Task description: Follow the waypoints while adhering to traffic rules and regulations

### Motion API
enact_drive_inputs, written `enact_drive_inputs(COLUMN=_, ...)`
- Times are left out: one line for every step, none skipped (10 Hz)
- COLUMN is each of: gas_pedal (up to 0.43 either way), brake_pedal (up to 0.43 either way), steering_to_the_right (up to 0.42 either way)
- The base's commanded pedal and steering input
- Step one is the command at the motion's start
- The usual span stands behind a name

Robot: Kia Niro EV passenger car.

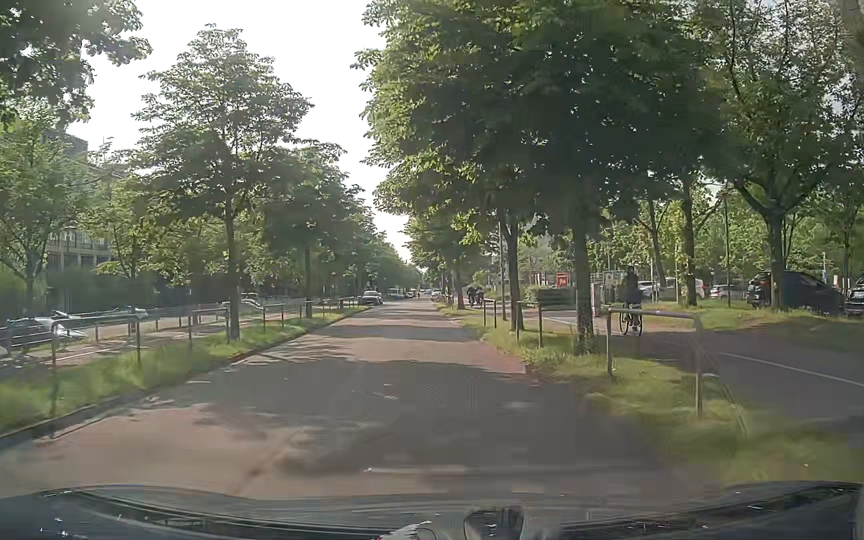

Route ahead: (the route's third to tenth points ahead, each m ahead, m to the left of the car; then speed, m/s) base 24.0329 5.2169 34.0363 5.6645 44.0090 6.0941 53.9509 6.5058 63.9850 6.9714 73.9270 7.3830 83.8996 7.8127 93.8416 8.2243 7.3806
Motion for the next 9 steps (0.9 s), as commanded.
enact_drive_inputs(gas_pedal=0.0, brake_pedal=0.0, steering_to_the_right=-0.028)
enact_drive_inputs(gas_pedal=0.0, brake_pedal=0.0, steering_to_the_right=-0.025)
enact_drive_inputs(gas_pedal=0.0, brake_pedal=0.0, steering_to_the_right=-0.022)
enact_drive_inputs(gas_pedal=0.0, brake_pedal=0.0, steering_to_the_right=-0.019)
enact_drive_inputs(gas_pedal=0.0, brake_pedal=0.0, steering_to_the_right=-0.017)
enact_drive_inputs(gas_pedal=0.0, brake_pedal=0.0, steering_to_the_right=-0.015)
enact_drive_inputs(gas_pedal=0.0, brake_pedal=0.0, steering_to_the_right=-0.015)
enact_drive_inputs(gas_pedal=0.0, brake_pedal=0.0, steering_to_the_right=-0.015)
enact_drive_inputs(gas_pedal=0.0, brake_pedal=0.0, steering_to_the_right=-0.015)
